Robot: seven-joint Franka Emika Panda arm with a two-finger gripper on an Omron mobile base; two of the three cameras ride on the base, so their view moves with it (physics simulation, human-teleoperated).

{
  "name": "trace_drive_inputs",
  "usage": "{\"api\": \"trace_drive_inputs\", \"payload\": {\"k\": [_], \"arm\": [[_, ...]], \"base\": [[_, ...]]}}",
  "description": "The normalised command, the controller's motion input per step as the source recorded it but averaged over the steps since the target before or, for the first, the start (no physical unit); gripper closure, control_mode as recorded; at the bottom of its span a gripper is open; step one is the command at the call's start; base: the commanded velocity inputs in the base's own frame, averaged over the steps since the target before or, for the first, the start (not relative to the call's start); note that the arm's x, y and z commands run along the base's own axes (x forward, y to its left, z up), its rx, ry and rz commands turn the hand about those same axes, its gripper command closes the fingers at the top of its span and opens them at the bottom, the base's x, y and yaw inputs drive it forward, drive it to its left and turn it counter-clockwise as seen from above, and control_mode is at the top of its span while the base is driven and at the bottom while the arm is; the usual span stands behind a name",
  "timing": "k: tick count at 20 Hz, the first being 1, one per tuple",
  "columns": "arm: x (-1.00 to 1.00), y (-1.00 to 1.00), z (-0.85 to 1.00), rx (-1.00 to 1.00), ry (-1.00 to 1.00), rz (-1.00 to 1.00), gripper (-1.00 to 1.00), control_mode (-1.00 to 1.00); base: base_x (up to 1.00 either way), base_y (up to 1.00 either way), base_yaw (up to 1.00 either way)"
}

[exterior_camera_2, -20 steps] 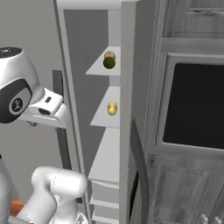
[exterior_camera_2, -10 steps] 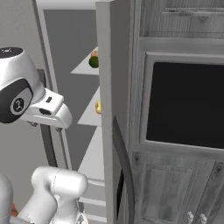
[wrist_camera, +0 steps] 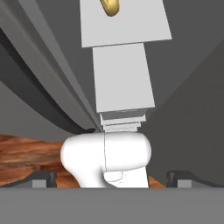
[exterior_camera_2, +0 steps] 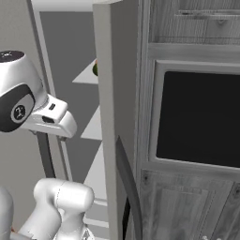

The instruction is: Take the peach, lime, and potato from the freezer and place them in the bowl on the counter.

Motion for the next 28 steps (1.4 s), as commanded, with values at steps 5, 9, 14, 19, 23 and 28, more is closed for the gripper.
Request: {"api": "trace_drive_inputs", "payload": {"k": [5, 9, 14, 19, 23, 28], "arm": [[0.0, 0.0, 0.0, 0.0, 0.0, 0.0, -1.0, 1.0], [0.0, 0.0, 0.0, 0.0, 0.0, 0.0, -1.0, 1.0], [0.0, 0.0, 0.0, 0.0, 0.0, 0.0, -1.0, 1.0], [0.0, -0.01, 0.0, 0.0, 0.0, 0.0, -1.0, -1.0], [0.05, -0.17, 0.17, 0.0, -0.03, 0.0, -1.0, -1.0], [0.14, -0.06, 0.61, 0.0, -0.07, 0.0, -1.0, -1.0]], "base": [[0.65, -0.26, -0.06], [0.18, -0.4, -0.07], [0.02, -0.33, -0.06], [0.0, -0.04, 0.0], [0.0, 0.0, 0.0], [0.0, 0.0, 0.0]]}}
